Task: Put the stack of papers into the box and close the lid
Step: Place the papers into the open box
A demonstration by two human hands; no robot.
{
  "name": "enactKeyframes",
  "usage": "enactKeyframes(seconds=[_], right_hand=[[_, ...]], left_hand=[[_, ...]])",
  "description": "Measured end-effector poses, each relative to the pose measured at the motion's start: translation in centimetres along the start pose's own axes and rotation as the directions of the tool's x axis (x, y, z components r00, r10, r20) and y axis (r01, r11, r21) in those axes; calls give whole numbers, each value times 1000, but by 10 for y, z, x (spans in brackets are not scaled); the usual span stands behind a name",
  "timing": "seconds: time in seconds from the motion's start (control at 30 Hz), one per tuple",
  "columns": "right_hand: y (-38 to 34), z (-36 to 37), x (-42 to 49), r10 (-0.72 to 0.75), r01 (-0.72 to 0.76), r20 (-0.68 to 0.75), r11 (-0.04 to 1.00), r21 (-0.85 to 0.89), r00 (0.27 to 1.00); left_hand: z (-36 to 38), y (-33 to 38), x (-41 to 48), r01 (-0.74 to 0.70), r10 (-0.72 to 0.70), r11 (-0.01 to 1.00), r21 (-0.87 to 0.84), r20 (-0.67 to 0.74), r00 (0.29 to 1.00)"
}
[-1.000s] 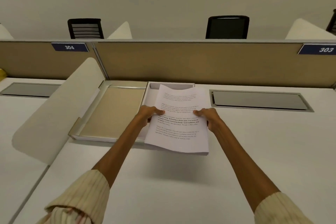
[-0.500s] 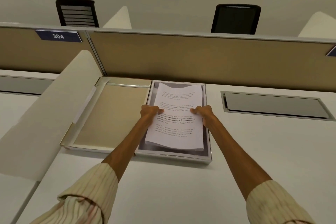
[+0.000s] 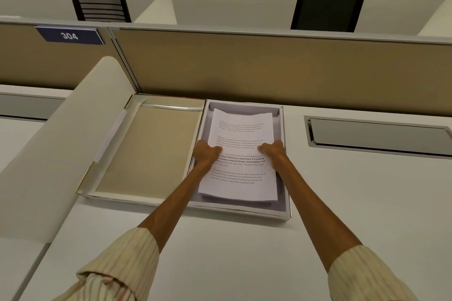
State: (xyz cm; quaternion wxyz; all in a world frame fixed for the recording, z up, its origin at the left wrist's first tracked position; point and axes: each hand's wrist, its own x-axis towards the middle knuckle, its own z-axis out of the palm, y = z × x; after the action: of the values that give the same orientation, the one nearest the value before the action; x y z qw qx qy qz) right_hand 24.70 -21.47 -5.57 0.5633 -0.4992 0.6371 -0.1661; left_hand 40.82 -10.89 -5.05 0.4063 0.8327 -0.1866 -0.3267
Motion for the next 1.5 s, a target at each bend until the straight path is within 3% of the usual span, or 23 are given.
enactKeyframes(seconds=[0.2,0.4,0.6,0.87,1.2,1.5], right_hand=[[-5,-6,-1,4,0,85,999,-42,996],[-17,-9,-2,26,-19,44,987,-158,999],[-8,-7,-6,-133,84,-111,926,-367,985],[4,-3,-13,-202,106,-198,905,-413,959],[3,-6,-23,-270,194,-102,864,-464,957],[-14,8,-68,-542,462,-9,725,-510,840]], left_hand=[[-5,11,9,-54,20,987,153,218,976],[1,8,7,-125,84,930,347,131,988],[5,7,3,-192,172,872,450,85,981],[8,-8,1,-259,245,862,435,89,965],[-4,-9,-13,-273,275,893,357,47,960],[-64,-31,-44,-468,503,846,256,-96,859]])
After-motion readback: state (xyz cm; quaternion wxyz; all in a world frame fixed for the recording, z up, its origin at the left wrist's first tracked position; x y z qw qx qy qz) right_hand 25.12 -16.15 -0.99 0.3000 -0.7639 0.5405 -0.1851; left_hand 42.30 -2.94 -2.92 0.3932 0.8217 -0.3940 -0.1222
